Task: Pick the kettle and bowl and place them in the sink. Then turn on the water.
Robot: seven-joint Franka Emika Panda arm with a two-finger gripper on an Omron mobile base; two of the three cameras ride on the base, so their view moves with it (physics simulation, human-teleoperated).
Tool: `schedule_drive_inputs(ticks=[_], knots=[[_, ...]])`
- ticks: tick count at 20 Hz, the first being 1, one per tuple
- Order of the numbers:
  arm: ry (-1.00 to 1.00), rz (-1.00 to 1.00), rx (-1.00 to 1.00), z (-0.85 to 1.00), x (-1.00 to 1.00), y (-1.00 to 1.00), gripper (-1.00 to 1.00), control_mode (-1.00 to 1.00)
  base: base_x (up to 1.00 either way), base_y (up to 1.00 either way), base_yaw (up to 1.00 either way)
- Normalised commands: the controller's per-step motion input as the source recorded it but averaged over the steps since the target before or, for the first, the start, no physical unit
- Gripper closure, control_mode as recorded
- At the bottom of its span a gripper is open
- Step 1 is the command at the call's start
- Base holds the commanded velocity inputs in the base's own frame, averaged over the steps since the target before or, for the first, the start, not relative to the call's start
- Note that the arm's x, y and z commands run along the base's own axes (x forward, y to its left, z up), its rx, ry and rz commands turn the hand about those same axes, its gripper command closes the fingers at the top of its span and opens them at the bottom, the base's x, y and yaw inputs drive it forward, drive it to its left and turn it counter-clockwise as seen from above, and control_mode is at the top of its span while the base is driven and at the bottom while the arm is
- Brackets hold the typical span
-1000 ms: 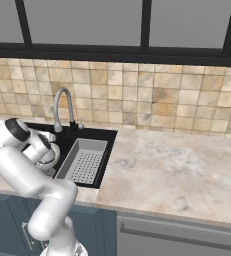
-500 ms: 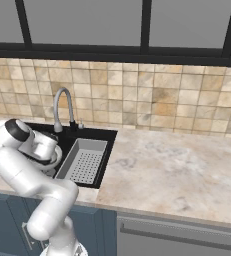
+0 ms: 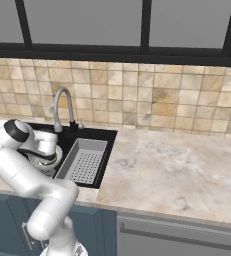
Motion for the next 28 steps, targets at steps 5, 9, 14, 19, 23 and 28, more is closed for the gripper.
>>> schedule_drive_inputs(ticks=[5,9,14,19,23,28], knots=[[0.00,0.00,0.00,0.00,0.00,0.00,1.00,-1.00,0.00,0.00,0.00],[0.00,0.00,0.00,0.00,0.00,0.00,1.00,-1.00,0.00,0.00,0.00],[0.00,0.00,0.00,0.00,0.00,0.00,1.00,-1.00,0.00,0.00,0.00],[0.00,0.00,0.00,0.00,0.00,0.00,1.00,-1.00,0.00,0.00,0.00],[0.00,0.00,0.00,0.00,0.00,0.00,1.00,-1.00,0.00,0.00,0.00],[0.00,0.00,0.00,0.00,0.00,0.00,1.00,-1.00,0.00,0.00,0.00]])
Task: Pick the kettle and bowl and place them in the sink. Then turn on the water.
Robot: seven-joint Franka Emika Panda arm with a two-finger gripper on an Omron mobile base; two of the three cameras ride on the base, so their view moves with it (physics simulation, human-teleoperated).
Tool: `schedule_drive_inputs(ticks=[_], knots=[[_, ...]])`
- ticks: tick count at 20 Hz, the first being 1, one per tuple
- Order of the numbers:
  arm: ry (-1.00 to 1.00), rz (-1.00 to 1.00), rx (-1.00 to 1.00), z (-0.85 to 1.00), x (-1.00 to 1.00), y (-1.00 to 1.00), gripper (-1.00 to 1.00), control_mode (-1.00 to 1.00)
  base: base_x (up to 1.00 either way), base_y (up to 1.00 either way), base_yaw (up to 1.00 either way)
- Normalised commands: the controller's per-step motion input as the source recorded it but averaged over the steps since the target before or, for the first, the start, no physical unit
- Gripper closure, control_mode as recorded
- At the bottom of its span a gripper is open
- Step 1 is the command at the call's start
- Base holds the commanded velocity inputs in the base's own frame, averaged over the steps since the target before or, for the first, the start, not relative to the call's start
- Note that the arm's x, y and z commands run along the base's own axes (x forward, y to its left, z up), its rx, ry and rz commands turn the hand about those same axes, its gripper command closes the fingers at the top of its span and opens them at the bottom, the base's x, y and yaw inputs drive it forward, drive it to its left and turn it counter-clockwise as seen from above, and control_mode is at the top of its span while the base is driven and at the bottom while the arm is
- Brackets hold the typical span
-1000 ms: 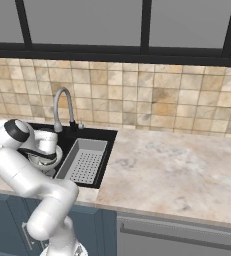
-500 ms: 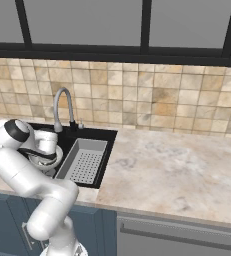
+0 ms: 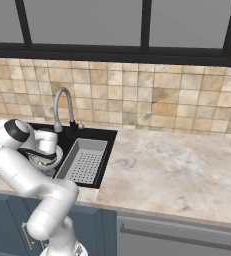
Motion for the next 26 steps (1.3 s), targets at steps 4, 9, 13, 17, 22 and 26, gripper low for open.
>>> schedule_drive_inputs(ticks=[4,9,13,17,22,26], knots=[[0.00,0.00,0.00,0.00,0.00,0.00,-1.00,-1.00,0.00,0.00,0.00],[0.00,0.00,0.00,0.00,0.00,0.00,-1.00,-1.00,0.00,0.00,0.00],[0.00,0.00,0.00,0.00,0.00,0.00,-1.00,-1.00,0.00,0.00,0.00],[0.00,0.00,0.00,0.01,0.00,0.00,-1.00,-1.00,0.00,0.00,0.00],[0.00,0.00,0.00,0.21,0.00,0.00,-1.00,-1.00,0.00,0.00,0.00],[0.00,0.00,0.00,0.42,-0.05,0.00,-1.00,-1.00,0.00,0.00,0.00]])
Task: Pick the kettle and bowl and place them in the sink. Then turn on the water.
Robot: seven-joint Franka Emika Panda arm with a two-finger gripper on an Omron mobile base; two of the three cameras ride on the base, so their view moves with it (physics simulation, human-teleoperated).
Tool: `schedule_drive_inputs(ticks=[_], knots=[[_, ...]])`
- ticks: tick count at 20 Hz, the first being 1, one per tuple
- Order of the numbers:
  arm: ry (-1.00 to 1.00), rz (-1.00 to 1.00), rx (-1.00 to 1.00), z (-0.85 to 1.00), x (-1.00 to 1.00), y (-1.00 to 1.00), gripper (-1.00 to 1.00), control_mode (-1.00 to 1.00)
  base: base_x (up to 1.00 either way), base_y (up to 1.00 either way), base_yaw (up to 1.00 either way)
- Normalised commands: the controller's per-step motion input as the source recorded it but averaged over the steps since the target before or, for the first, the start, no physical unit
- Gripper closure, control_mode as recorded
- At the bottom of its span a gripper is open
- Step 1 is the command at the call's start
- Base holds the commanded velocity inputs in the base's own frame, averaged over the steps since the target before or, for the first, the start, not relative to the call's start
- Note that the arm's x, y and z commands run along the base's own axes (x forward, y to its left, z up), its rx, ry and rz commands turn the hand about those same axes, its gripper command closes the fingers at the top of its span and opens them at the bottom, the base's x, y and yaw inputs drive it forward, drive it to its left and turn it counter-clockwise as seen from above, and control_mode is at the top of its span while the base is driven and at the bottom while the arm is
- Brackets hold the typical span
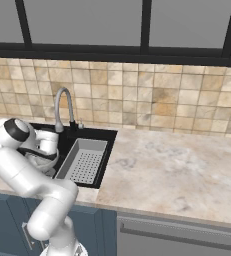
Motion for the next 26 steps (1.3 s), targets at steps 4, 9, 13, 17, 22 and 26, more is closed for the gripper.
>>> schedule_drive_inputs(ticks=[4,9,13,17,22,26], knots=[[0.00,0.00,0.00,0.37,-0.07,0.00,-1.00,-1.00,0.00,0.00,0.00],[0.00,0.00,0.00,0.13,-0.03,0.17,-1.00,-1.00,0.00,0.00,0.00],[0.00,0.00,0.00,0.26,0.00,0.25,-1.00,-1.00,0.00,0.00,0.00],[0.00,0.00,0.00,0.56,-0.04,0.08,-1.00,-1.00,0.00,0.00,0.00],[0.00,0.00,0.00,0.46,-0.04,0.06,-1.00,-1.00,0.00,0.00,0.00],[0.00,0.00,0.00,0.67,-0.15,0.00,-1.00,-1.00,0.00,0.00,0.00]])
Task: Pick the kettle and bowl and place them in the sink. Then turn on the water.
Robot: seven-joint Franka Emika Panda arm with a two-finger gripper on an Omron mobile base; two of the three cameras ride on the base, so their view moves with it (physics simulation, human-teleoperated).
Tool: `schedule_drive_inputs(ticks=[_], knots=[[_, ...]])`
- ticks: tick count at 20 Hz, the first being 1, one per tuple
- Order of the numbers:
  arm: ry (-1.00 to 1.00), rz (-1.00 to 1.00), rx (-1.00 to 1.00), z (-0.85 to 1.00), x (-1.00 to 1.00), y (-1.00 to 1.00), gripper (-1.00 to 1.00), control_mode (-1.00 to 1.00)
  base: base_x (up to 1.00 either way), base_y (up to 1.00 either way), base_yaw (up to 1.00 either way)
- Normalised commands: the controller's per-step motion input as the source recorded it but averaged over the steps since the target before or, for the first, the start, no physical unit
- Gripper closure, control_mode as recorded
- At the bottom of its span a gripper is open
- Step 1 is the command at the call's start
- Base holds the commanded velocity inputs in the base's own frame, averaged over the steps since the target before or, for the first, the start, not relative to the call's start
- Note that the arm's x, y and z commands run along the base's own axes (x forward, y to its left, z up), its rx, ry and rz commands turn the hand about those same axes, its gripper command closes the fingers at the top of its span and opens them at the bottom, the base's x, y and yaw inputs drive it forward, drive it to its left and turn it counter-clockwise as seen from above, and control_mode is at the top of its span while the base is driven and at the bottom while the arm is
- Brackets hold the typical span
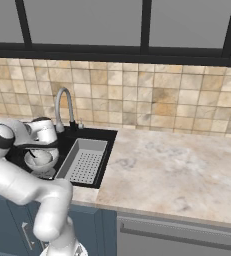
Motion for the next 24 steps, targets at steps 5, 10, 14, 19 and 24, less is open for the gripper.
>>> schedule_drive_inputs(ticks=[5,10,14,19,24], knots=[[-0.03,0.00,0.00,0.63,-0.31,-0.03,-1.00,-1.00,0.00,0.00,0.00],[-0.07,0.00,0.00,0.38,-0.39,0.00,-1.00,-1.00,0.00,0.00,0.00],[-0.10,0.00,0.00,0.38,-0.41,0.00,-1.00,-1.00,0.00,0.00,0.00],[-0.12,0.00,0.00,0.32,-0.39,-0.01,-1.00,-1.00,0.00,0.00,0.00],[-0.11,0.00,0.00,0.24,-0.49,-0.07,-1.00,-1.00,0.00,0.00,0.00]])
